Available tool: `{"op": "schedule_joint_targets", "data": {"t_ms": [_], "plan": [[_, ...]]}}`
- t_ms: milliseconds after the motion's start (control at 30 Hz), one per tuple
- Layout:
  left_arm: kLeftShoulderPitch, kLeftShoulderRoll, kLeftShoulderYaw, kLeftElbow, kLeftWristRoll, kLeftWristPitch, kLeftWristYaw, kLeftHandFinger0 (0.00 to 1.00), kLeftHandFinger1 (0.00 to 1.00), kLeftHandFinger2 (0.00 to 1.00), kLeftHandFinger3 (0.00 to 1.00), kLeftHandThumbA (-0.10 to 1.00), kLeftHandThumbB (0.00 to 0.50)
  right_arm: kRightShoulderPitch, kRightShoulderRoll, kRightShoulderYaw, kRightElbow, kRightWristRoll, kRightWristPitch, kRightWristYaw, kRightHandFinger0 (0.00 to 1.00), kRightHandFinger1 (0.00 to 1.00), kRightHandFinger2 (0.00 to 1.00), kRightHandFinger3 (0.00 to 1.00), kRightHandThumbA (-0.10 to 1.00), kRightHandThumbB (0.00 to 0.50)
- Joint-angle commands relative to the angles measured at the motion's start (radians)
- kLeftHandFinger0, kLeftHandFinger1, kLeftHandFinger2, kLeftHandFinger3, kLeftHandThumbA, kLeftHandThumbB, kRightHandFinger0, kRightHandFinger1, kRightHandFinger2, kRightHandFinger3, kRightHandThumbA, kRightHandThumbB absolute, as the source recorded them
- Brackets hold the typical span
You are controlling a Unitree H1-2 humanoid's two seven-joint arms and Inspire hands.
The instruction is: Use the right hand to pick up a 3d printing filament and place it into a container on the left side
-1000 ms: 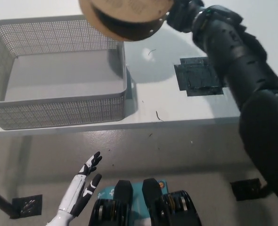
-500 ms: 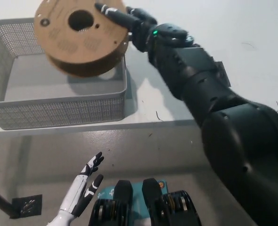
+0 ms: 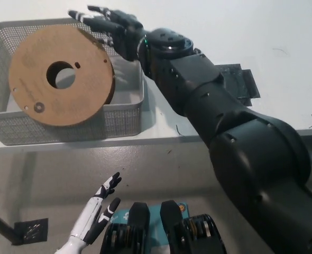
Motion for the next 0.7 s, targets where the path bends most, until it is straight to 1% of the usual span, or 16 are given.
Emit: {"op": "schedule_joint_targets", "data": {"t_ms": [0, 33, 133, 267, 300, 333, 400, 433, 467, 533, 567, 600, 633, 667], "plan": [[-0.017, 0.015, -0.008, -0.018, -0.015, -0.023, -0.017, 1.00, 1.00, 1.00, 1.00, 1.00, 0.226, -0.099, -0.015, 0.004, -0.043, 0.010, -0.090, 0.098, 1.00, 1.00, 1.00, 1.00, 0.80, 0.500], [-0.016, 0.015, -0.009, -0.019, -0.014, -0.022, -0.018, 1.00, 1.00, 1.00, 1.00, 1.00, 0.226, -0.100, -0.020, 0.014, -0.044, -0.001, -0.099, 0.096, 1.00, 1.00, 1.00, 1.00, 0.84, 0.500], [-0.016, 0.012, -0.009, -0.019, -0.010, -0.021, -0.017, 1.00, 1.00, 1.00, 1.00, 1.00, 0.224, -0.108, -0.037, 0.030, -0.045, -0.018, -0.091, 0.089, 1.00, 1.00, 1.00, 1.00, 0.90, 0.500], [-0.015, 0.015, -0.006, -0.025, -0.004, -0.016, -0.017, 1.00, 1.00, 1.00, 1.00, 1.00, 0.211, -0.126, -0.078, 0.041, -0.056, -0.023, -0.106, 0.079, 1.00, 1.00, 1.00, 1.00, 0.90, 0.500], [-0.018, 0.012, -0.006, -0.023, -0.006, -0.013, -0.018, 1.00, 1.00, 1.00, 1.00, 1.00, 0.223, -0.135, -0.104, 0.058, -0.051, -0.041, -0.106, 0.071, 1.00, 1.00, 1.00, 1.00, 0.92, 0.500], [-0.019, 0.012, -0.006, -0.022, -0.003, -0.010, -0.017, 1.00, 1.00, 1.00, 1.00, 1.00, 0.224, -0.138, -0.117, 0.058, -0.052, -0.041, -0.104, 0.073, 1.00, 1.00, 1.00, 1.00, 0.92, 0.500], [-0.018, 0.010, -0.008, -0.020, 0.003, -0.015, -0.012, 1.00, 1.00, 1.00, 1.00, 1.00, 0.216, -0.145, -0.147, 0.045, -0.057, -0.026, -0.103, 0.076, 1.00, 1.00, 1.00, 1.00, 0.91, 0.473], [-0.021, 0.008, -0.007, -0.018, 0.003, -0.016, -0.011, 1.00, 1.00, 1.00, 1.00, 1.00, 0.215, -0.148, -0.148, 0.045, -0.057, -0.026, -0.103, 0.076, 1.00, 1.00, 1.00, 1.00, 0.91, 0.473], [-0.018, 0.007, -0.007, -0.016, 0.004, -0.014, -0.010, 1.00, 1.00, 1.00, 1.00, 1.00, 0.219, -0.157, -0.177, 0.060, -0.062, -0.042, -0.095, 0.088, 1.00, 1.00, 1.00, 1.00, 0.96, 0.488], [-0.017, 0.005, -0.008, -0.015, 0.002, -0.016, -0.010, 1.00, 1.00, 1.00, 1.00, 1.00, 0.211, -0.173, -0.215, 0.078, -0.074, -0.056, -0.071, 0.107, 1.00, 1.00, 1.00, 1.00, 1.00, 0.487], [-0.019, 0.002, -0.008, -0.015, 0.003, -0.014, -0.009, 1.00, 1.00, 1.00, 1.00, 1.00, 0.208, -0.180, -0.237, 0.073, -0.086, -0.048, -0.062, 0.123, 1.00, 1.00, 1.00, 1.00, 0.97, 0.461], [-0.018, 0.000, -0.009, -0.015, -0.002, -0.013, -0.011, 1.00, 1.00, 1.00, 1.00, 1.00, 0.203, -0.186, -0.262, 0.056, -0.104, -0.029, -0.068, 0.124, 1.00, 1.00, 1.00, 1.00, 0.91, 0.463], [-0.016, 0.001, -0.009, -0.015, -0.003, -0.014, -0.012, 1.00, 1.00, 1.00, 1.00, 1.00, 0.205, -0.183, -0.281, 0.059, -0.123, -0.031, -0.084, 0.134, 1.00, 1.00, 1.00, 1.00, 0.91, 0.464], [-0.019, -0.001, -0.008, -0.015, -0.004, -0.011, -0.012, 1.00, 1.00, 1.00, 1.00, 1.00, 0.206, -0.183, -0.321, 0.077, -0.164, -0.047, -0.097, 0.167, 1.00, 1.00, 1.00, 1.00, 0.97, 0.497]]}}
